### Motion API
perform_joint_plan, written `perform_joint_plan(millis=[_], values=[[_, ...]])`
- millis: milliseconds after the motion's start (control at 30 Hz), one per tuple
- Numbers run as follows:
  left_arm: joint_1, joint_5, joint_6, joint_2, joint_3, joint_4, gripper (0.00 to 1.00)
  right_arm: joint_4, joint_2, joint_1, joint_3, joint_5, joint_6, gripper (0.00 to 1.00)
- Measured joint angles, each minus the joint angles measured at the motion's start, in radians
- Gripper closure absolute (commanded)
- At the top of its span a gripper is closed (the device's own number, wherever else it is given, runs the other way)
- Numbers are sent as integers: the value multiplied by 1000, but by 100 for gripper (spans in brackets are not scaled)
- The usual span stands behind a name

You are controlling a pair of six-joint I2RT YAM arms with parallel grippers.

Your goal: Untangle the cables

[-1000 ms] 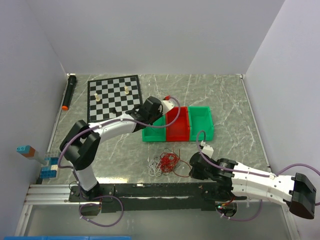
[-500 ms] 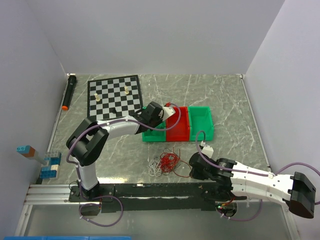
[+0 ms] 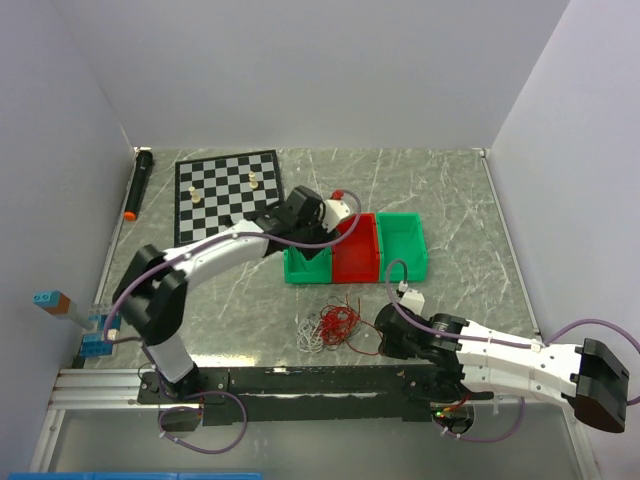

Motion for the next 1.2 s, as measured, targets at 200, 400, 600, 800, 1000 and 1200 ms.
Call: perform_joint_plan(millis=[200,400,600,800,1000,1200], values=[[0,109,1,-173,76,-143,35,-16,2,0,18,5,-3,100],[-12,317,80,-265,31,-275,39,-51,2,0,45,25,-6,100],[-29,474,179,-209,-138,-404,38,-74,-2,0,61,34,-6,100],[-71,569,225,-198,-189,-458,38,-89,-9,0,61,35,-3,100],[-125,623,221,-190,-241,-425,34,-89,2,0,61,38,-3,100],[-153,608,187,-124,-274,-349,38,-92,-2,0,61,43,-2,100]])
